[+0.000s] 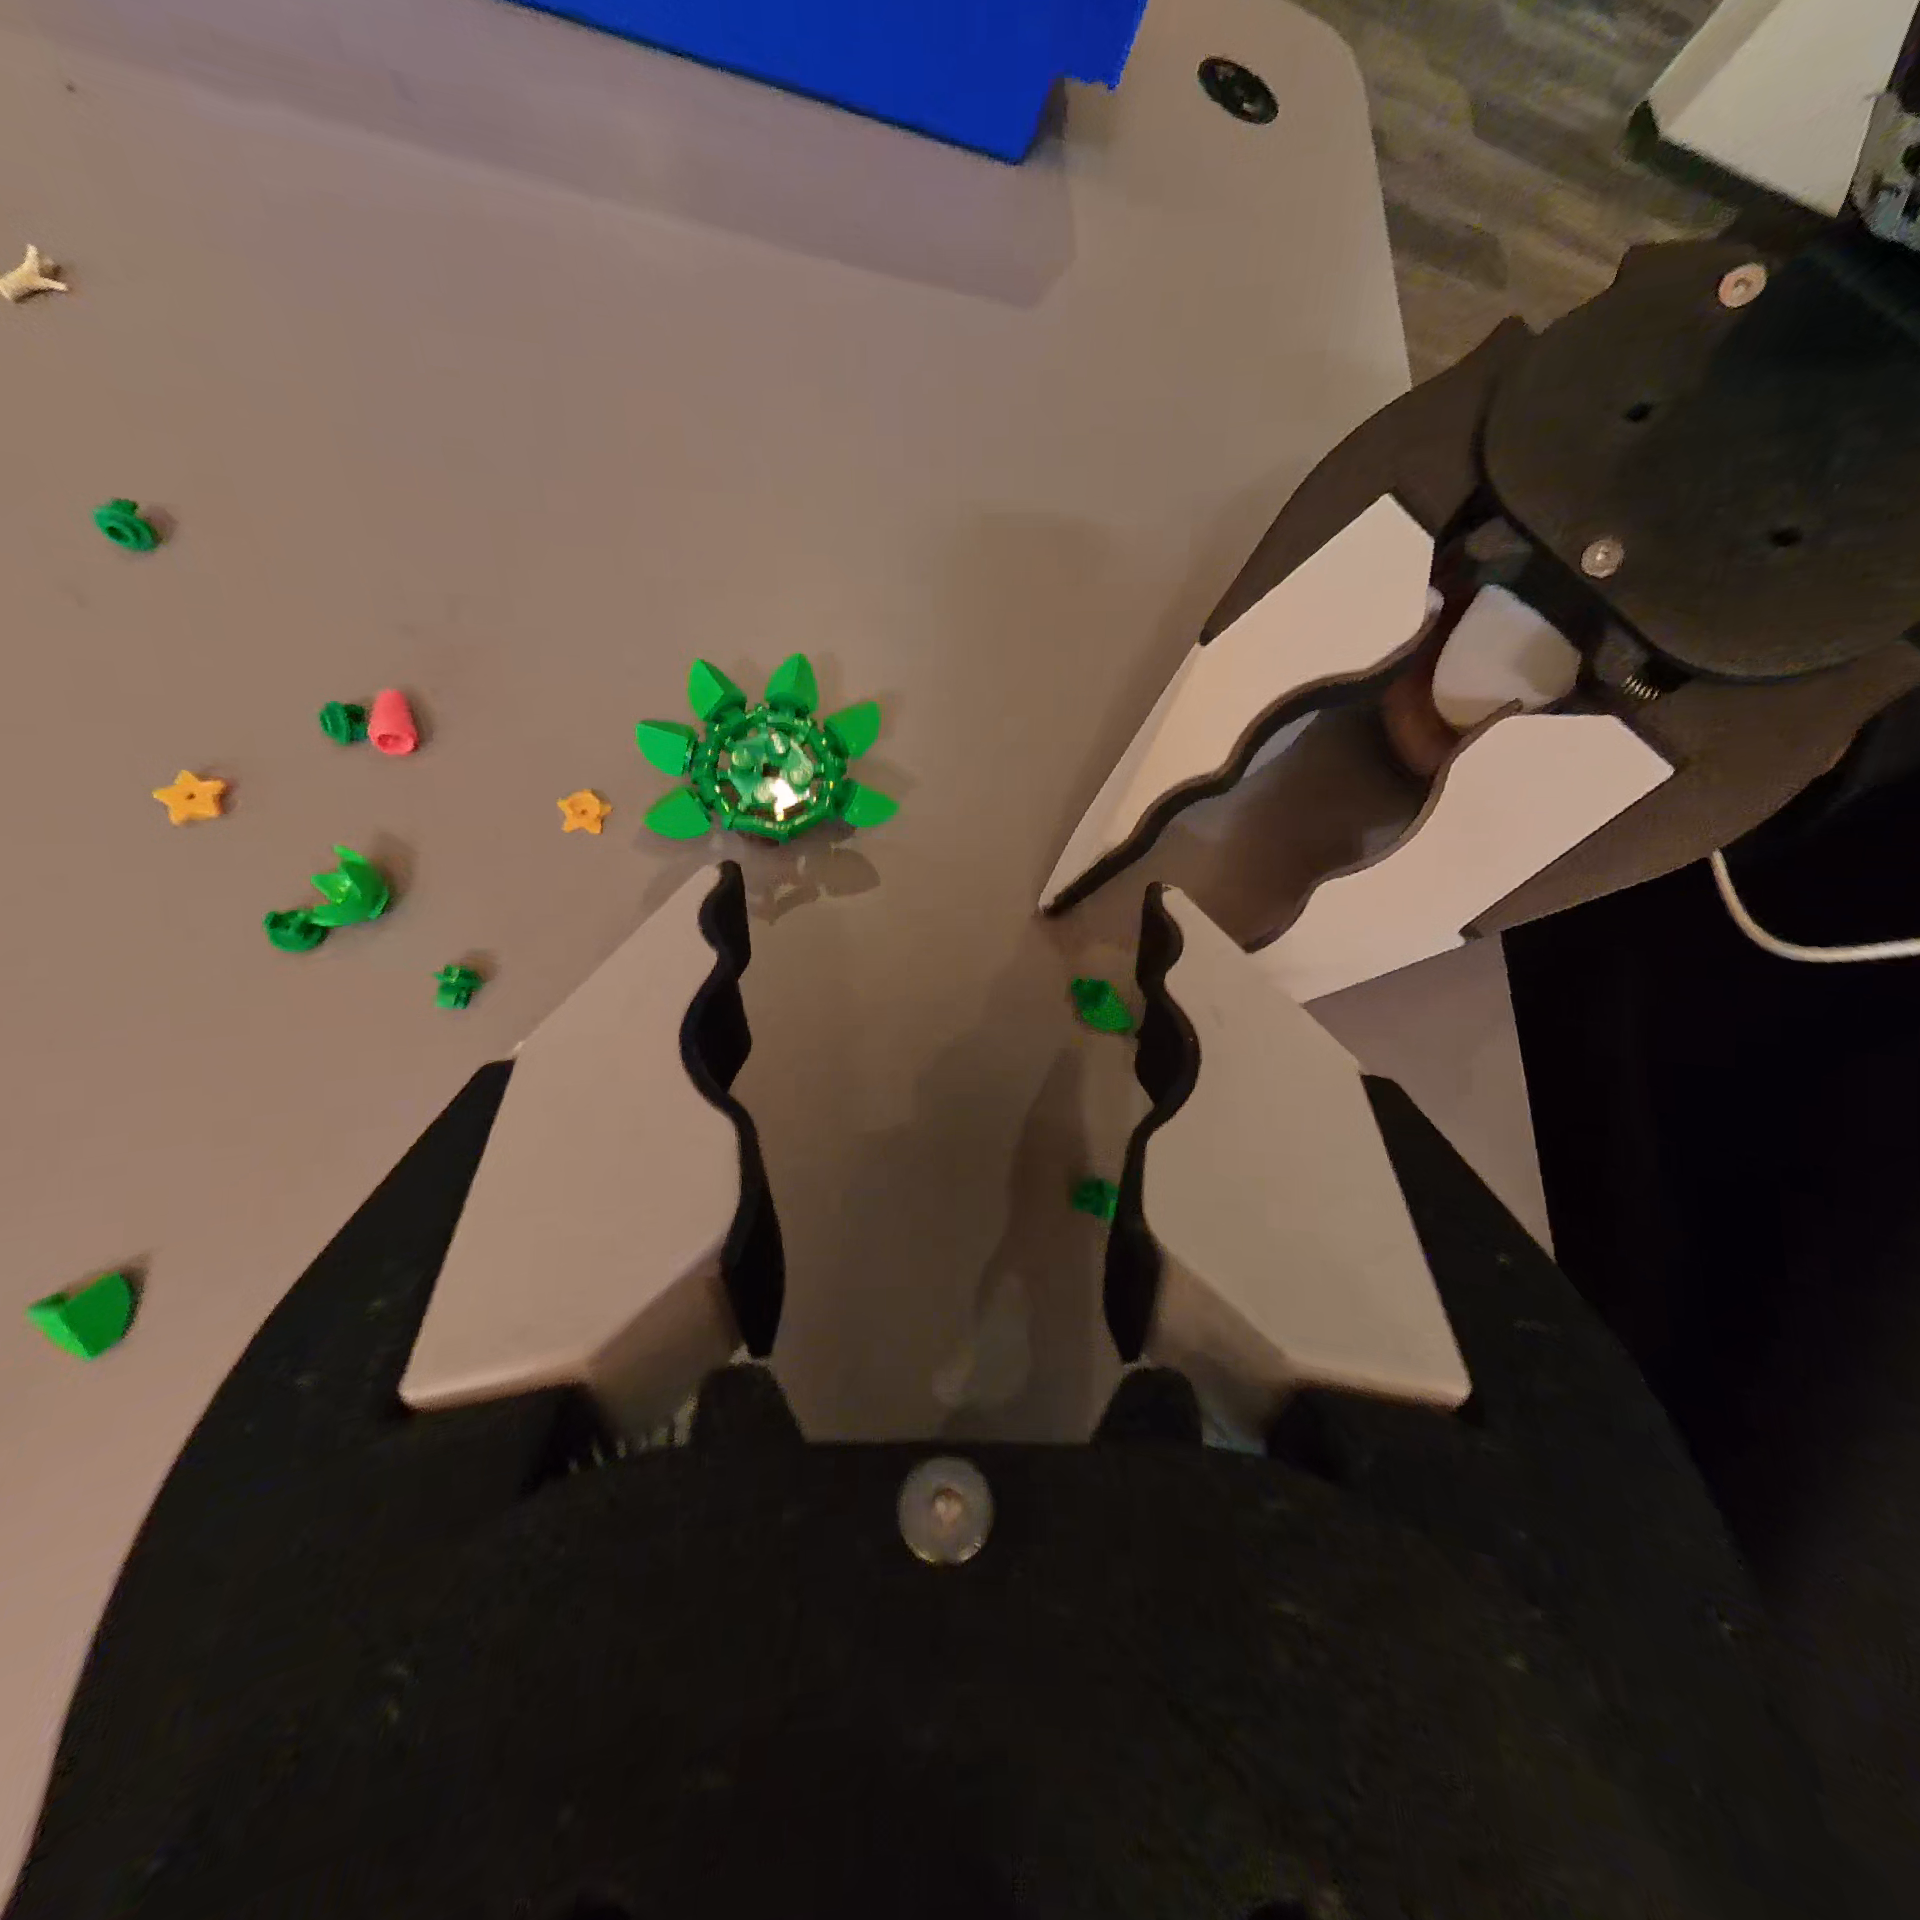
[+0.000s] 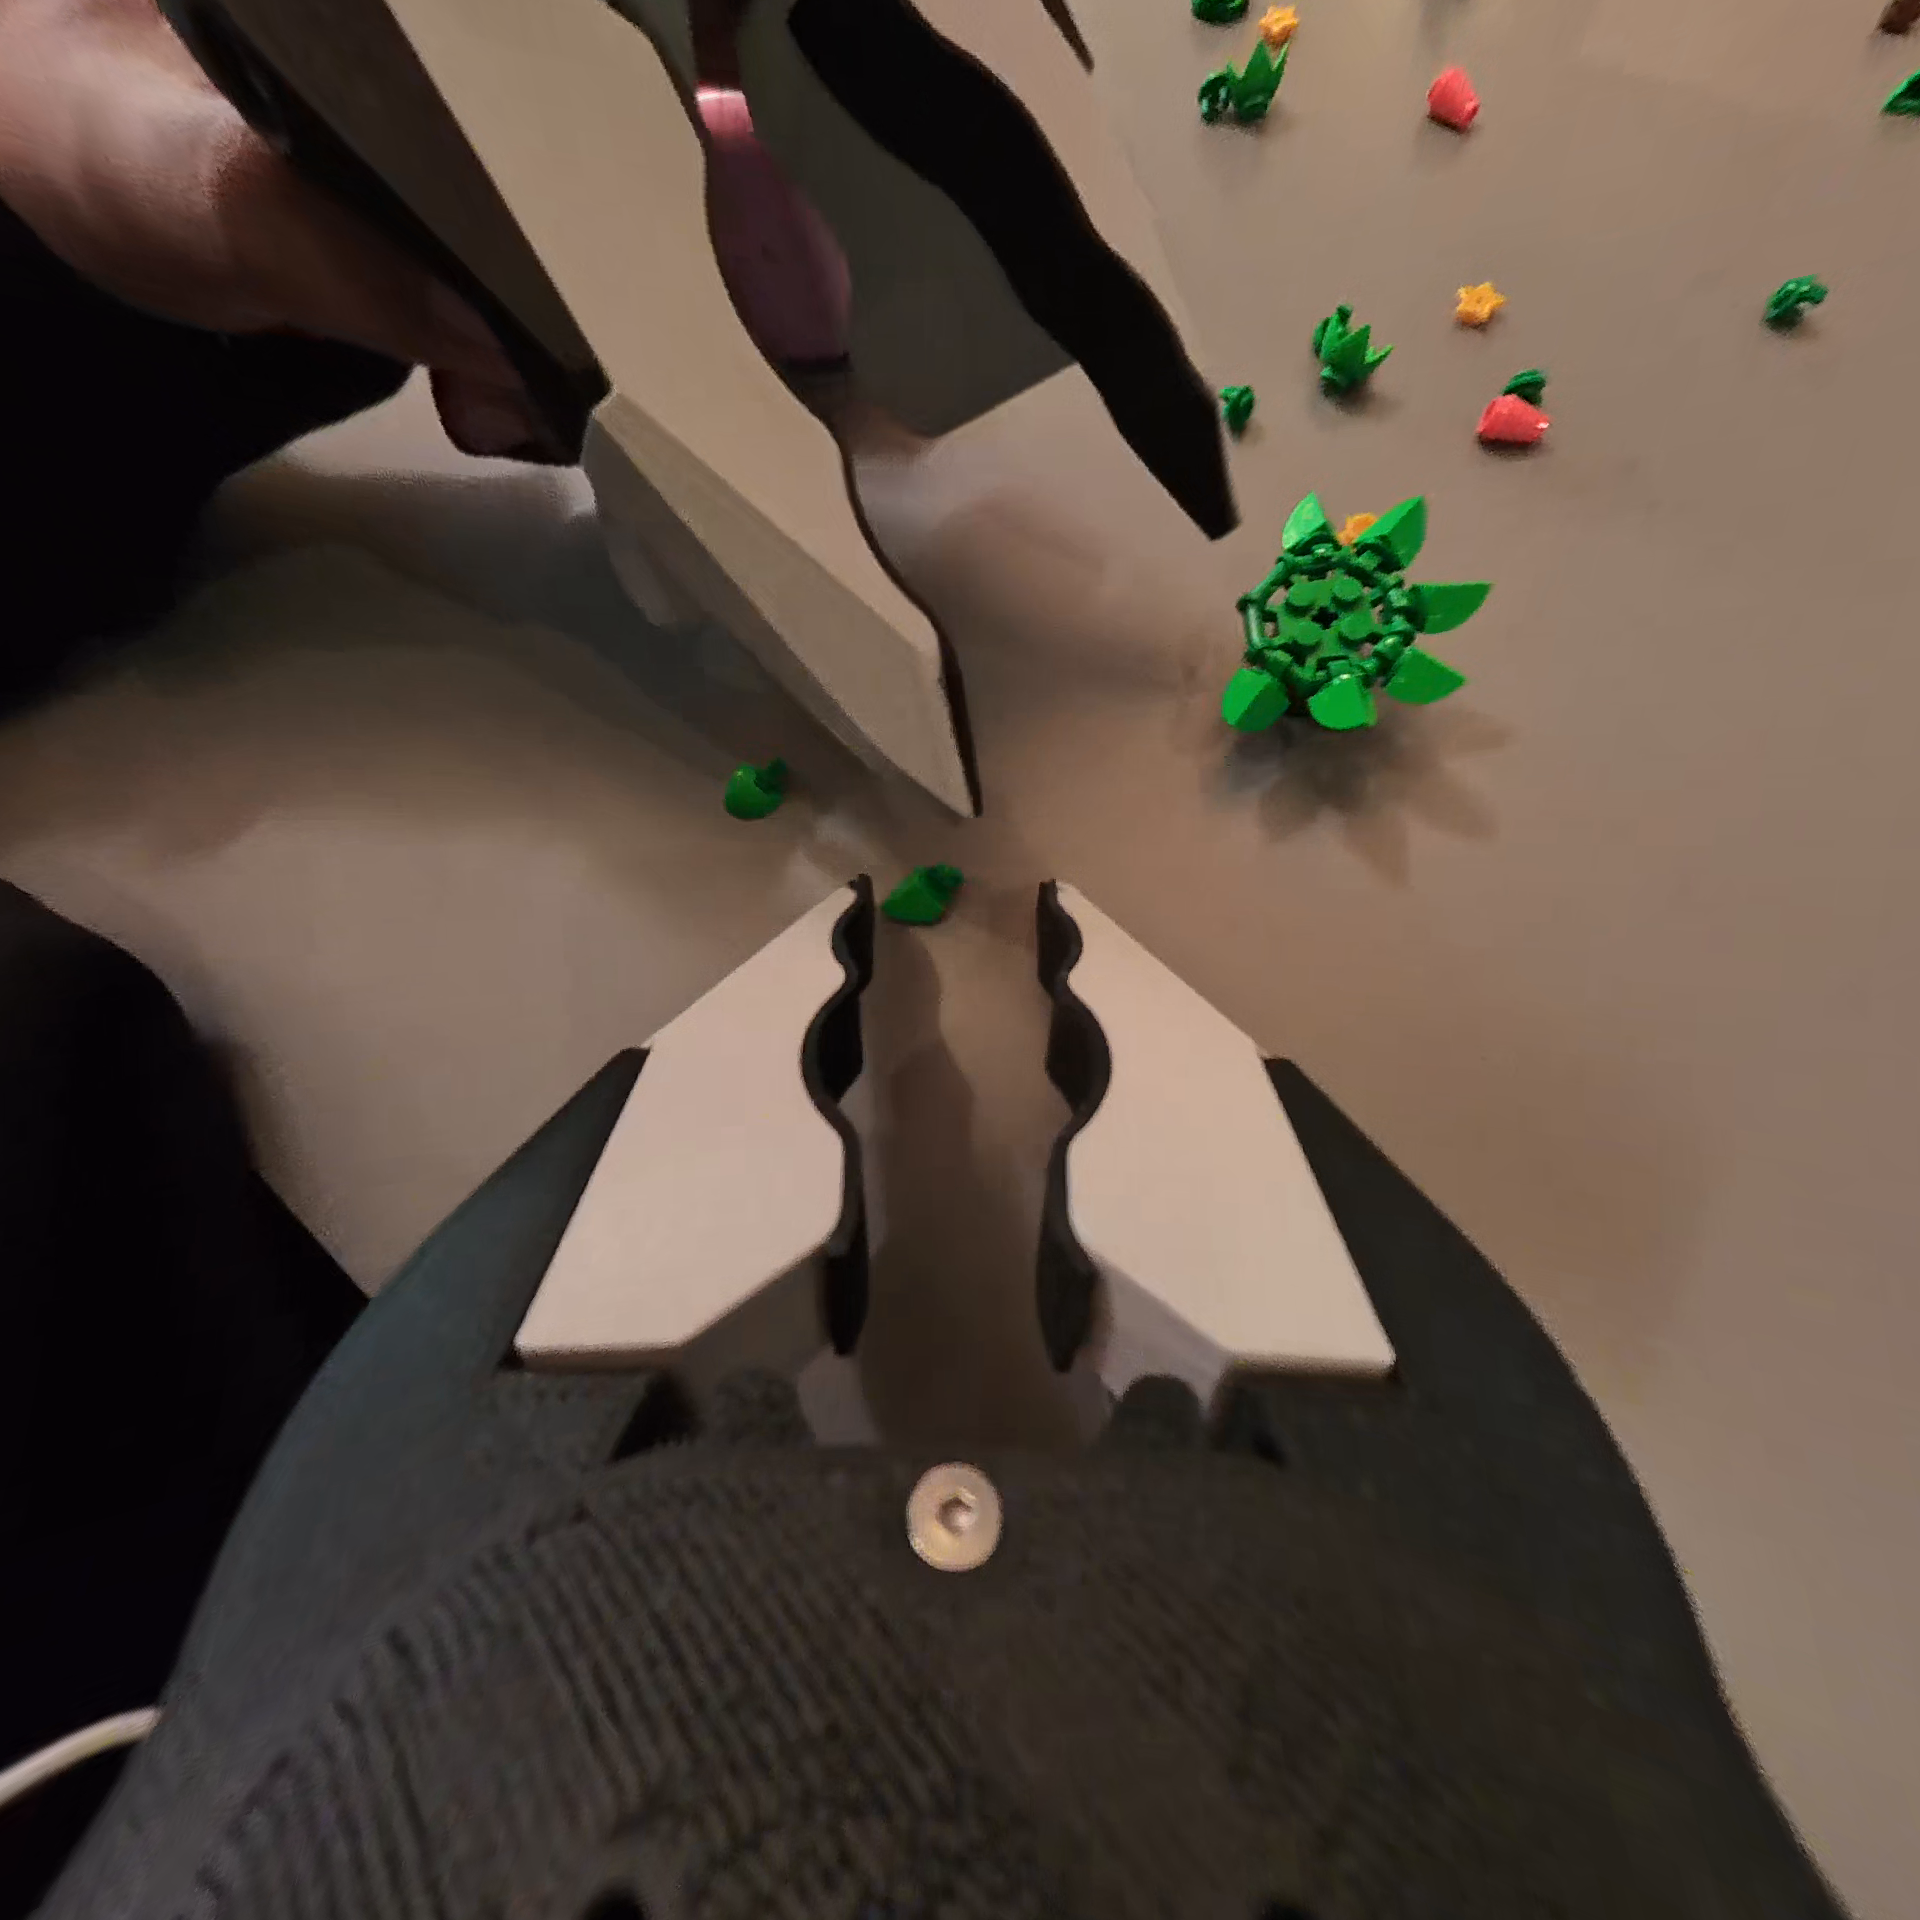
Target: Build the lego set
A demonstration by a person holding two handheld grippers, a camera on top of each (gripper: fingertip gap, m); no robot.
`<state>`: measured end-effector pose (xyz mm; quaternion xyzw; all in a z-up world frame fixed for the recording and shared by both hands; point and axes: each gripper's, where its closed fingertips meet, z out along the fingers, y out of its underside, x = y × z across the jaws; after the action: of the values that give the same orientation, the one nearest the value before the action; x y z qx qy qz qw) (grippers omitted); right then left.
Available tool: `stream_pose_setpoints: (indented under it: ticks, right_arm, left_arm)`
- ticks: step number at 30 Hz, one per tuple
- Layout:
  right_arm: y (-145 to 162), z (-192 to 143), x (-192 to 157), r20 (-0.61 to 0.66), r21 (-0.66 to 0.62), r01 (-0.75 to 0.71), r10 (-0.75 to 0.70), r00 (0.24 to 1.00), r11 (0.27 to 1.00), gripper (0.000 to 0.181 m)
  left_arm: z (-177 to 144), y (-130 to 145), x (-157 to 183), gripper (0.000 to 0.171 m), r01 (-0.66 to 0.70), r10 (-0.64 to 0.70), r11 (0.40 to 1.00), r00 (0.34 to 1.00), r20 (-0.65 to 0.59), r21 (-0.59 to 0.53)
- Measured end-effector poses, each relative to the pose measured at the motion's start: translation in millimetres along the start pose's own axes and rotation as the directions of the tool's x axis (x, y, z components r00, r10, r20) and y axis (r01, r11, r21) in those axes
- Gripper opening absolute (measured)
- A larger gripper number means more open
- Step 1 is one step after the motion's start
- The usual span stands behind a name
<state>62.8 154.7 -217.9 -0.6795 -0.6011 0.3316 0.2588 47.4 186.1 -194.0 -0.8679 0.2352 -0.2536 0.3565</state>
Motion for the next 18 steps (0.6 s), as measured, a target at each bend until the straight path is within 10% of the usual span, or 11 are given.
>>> stream_pose_setpoints:
  ticks: [11, 18]
  right_arm:
    - [5, -11, 32, -0.066, -0.004, 0.020, -0.020, 0.998, 1.000, 0.015]
    - [11, -12, -3, 0.191, -0.019, 0.152, -0.146, 0.971, 0.988, 0.028]
  left_arm:
    - [14, -4, 12, 0.077, 0.041, -0.041, 0.999, 0.998, -0.047, 0.008]
    - [10, -9, 38, 0.072, 0.056, -0.054, 0.998, 0.977, -0.206, 0.002]
